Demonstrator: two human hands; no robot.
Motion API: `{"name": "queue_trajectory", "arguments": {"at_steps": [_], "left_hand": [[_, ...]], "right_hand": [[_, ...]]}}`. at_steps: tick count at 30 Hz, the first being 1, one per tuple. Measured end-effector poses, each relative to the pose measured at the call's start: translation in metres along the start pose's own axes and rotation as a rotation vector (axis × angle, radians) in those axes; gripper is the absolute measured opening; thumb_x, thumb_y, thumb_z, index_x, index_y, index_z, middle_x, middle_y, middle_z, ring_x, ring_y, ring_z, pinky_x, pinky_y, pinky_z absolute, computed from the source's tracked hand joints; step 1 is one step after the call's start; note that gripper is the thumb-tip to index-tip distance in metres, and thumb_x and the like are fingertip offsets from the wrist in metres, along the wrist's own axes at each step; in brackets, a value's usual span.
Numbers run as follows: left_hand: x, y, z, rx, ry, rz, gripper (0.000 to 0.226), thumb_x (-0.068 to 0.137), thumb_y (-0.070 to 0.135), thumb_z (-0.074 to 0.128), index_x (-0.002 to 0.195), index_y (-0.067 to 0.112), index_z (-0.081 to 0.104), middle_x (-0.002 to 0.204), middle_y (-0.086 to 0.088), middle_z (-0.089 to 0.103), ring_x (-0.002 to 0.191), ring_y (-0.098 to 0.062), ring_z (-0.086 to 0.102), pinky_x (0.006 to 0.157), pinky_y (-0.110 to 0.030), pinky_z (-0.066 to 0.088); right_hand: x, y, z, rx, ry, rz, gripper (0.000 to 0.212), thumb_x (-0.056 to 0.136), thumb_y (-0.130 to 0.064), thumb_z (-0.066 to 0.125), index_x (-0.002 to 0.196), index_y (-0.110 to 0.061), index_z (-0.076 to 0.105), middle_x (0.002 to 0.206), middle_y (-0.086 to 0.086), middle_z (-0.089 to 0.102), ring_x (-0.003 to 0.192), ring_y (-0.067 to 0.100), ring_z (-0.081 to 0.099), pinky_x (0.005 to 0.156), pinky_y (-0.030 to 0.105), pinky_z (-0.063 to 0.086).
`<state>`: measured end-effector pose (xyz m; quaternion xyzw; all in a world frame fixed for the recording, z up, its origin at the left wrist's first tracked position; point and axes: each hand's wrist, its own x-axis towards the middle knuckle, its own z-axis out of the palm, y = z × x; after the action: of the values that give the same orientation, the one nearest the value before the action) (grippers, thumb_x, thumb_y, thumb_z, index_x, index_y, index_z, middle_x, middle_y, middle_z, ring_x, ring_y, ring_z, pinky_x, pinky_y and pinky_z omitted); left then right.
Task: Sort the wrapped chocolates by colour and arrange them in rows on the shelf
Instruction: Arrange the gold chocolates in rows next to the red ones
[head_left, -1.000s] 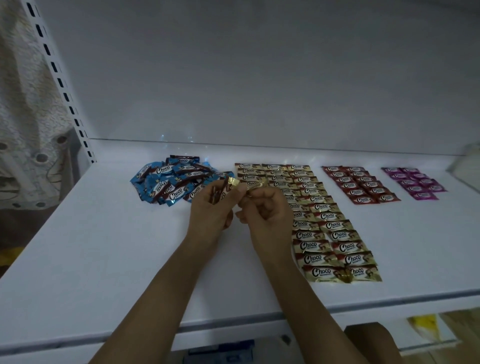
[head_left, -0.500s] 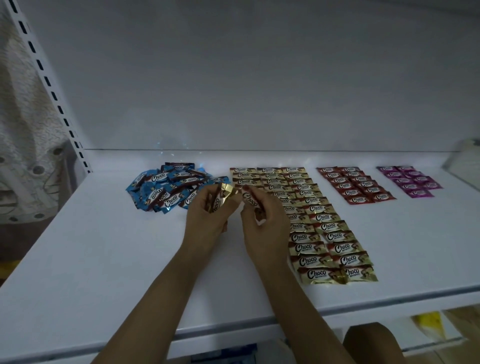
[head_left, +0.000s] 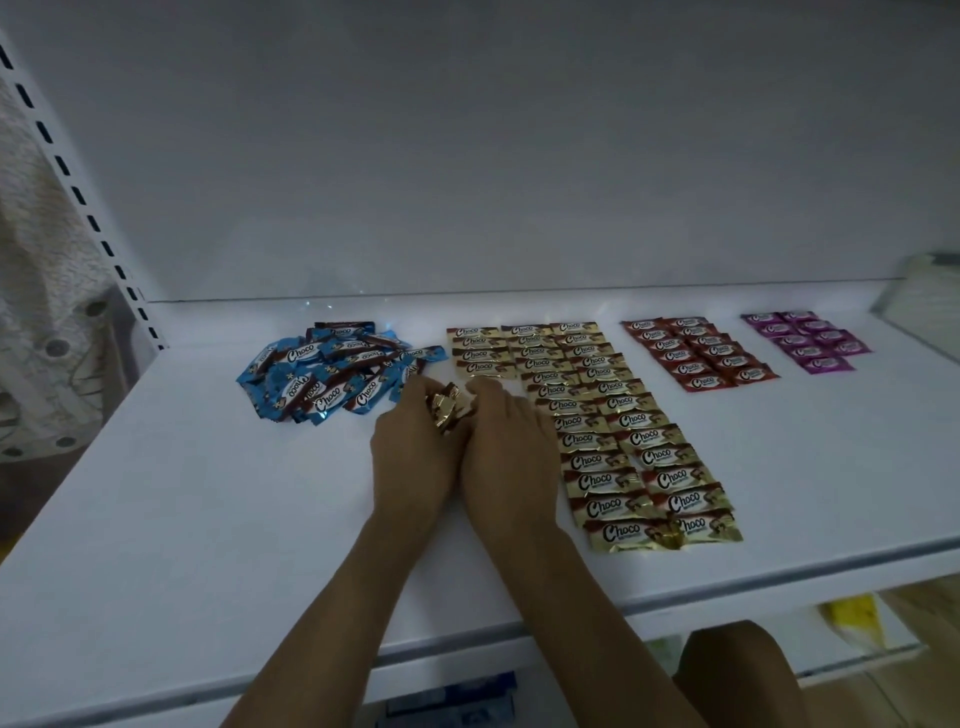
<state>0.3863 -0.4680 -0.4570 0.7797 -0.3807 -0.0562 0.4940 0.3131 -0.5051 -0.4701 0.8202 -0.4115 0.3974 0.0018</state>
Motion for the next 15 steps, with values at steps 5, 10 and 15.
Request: {"name": "queue_trajectory", "arguments": {"at_steps": [5,10,15], "left_hand": [[0.0,-0.001,-0.002,-0.028,0.042,-0.009,0.012,0.091,0.02,0.062,0.102,0.019,0.059,0.085,0.009,0.056,0.079,-0.013,0.055,0.066,-0.021,0.034],[0.0,-0.007,-0.008,-0.327,0.104,-0.077,0.011,0.094,0.023,0.059,0.087,0.03,0.056,0.077,0.011,0.057,0.071,-0.004,0.051,0.065,-0.011,0.039],[0.004,-0.013,-0.004,-0.473,0.102,-0.135,0.016,0.097,0.02,0.051,0.107,0.028,0.06,0.091,0.004,0.062,0.085,-0.022,0.057,0.079,-0.041,0.047]], "right_hand": [[-0.003,0.0,0.005,0.023,-0.194,0.016,0.01,0.078,-0.008,0.059,0.086,-0.013,0.063,0.073,0.003,0.066,0.067,0.022,0.063,0.06,0.028,0.046],[0.005,-0.002,0.005,0.059,-0.425,0.004,0.037,0.09,-0.007,0.048,0.126,-0.006,0.052,0.13,0.014,0.055,0.124,0.029,0.047,0.099,0.038,0.038],[0.026,-0.002,0.0,0.005,-0.456,-0.005,0.045,0.092,-0.015,0.047,0.136,-0.013,0.041,0.139,0.005,0.045,0.13,0.023,0.037,0.105,0.032,0.023]]}}
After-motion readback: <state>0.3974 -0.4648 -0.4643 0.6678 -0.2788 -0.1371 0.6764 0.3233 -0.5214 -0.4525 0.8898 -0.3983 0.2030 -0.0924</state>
